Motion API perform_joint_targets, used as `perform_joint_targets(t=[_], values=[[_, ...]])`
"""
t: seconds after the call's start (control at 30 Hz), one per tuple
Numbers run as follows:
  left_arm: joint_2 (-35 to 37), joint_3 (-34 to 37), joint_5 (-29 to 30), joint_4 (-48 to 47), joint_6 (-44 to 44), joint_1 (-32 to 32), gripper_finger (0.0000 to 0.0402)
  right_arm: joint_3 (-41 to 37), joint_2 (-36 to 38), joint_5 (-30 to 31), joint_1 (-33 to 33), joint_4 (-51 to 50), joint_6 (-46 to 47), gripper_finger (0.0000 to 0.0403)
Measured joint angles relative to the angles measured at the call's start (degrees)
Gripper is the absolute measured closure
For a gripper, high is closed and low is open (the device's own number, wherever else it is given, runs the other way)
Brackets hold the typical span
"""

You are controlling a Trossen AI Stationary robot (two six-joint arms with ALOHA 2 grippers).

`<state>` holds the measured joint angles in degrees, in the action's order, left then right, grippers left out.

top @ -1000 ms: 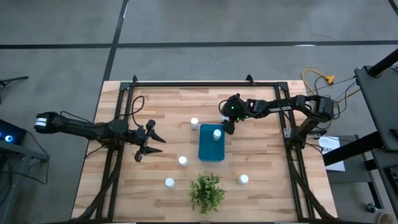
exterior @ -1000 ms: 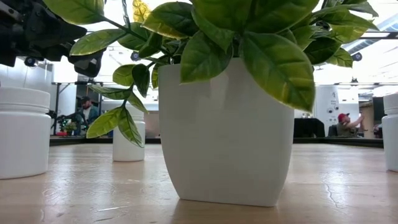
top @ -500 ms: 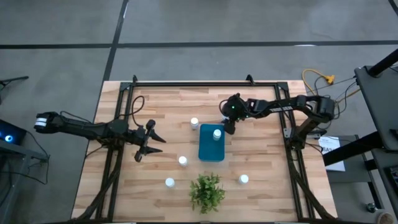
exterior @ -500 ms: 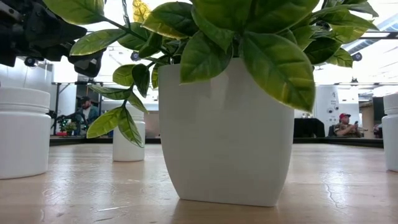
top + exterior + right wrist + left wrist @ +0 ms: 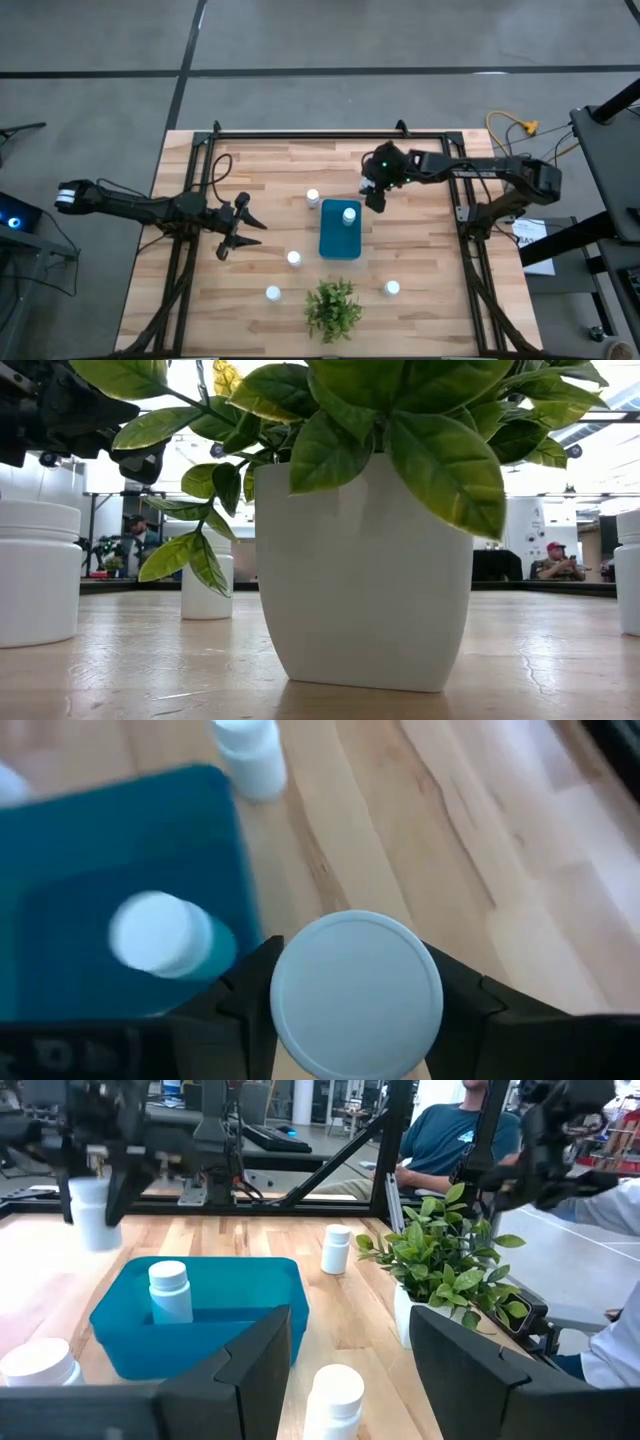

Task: Pick and place pill bottles into a basket
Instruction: Put the white pill bottle into the blue bin

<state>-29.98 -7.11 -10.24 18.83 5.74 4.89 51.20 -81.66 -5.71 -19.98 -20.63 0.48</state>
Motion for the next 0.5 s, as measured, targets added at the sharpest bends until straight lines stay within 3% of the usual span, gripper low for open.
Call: perform_joint_targets(t=[0.23,0.5], values=[[0.0,0.0,0.0,-0.2,0.0,0.0,0.0214,4.7,1.3,-7.6,4.2,-2.8,1.1,0.0240],[0.0,0.0,0.0,-0.1,0.0,0.0,0.0214,5.6,0.5,-7.9,12.2,-3.4,4.5,0.0240]])
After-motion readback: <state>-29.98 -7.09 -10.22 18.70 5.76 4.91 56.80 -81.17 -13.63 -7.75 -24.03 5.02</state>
